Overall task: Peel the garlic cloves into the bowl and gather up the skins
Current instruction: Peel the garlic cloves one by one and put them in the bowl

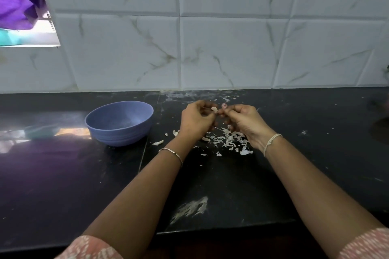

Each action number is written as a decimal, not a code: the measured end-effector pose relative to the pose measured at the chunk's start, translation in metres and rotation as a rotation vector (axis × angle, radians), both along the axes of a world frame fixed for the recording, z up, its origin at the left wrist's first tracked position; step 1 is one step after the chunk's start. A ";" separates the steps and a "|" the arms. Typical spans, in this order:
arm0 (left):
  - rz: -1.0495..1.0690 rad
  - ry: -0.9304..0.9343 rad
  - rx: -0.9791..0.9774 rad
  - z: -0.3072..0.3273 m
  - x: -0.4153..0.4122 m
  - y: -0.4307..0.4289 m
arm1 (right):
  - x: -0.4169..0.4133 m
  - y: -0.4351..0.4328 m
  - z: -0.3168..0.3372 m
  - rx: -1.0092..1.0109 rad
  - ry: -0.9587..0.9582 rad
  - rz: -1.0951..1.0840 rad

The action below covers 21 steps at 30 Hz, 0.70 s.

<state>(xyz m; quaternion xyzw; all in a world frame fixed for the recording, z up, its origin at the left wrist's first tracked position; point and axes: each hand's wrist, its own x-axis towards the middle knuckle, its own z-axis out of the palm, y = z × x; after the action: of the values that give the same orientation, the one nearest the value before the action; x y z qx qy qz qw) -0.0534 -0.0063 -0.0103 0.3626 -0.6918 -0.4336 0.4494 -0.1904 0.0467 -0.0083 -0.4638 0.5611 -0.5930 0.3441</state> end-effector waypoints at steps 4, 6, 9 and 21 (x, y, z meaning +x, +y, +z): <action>0.030 -0.086 -0.098 -0.004 0.003 -0.004 | 0.005 -0.003 -0.002 -0.032 0.067 -0.055; 0.024 -0.100 -0.100 -0.004 0.004 -0.004 | 0.006 -0.005 -0.003 -0.029 0.060 -0.062; 0.005 -0.071 -0.039 -0.003 0.005 -0.004 | 0.005 -0.005 -0.002 -0.011 0.034 -0.053; -0.068 0.133 0.203 -0.008 0.005 -0.007 | 0.007 -0.002 0.000 -0.005 0.051 -0.019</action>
<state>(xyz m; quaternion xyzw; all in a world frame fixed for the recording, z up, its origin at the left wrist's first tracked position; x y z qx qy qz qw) -0.0488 -0.0129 -0.0184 0.3530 -0.6249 -0.5394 0.4405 -0.1838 0.0450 -0.0087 -0.4743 0.5724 -0.5858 0.3229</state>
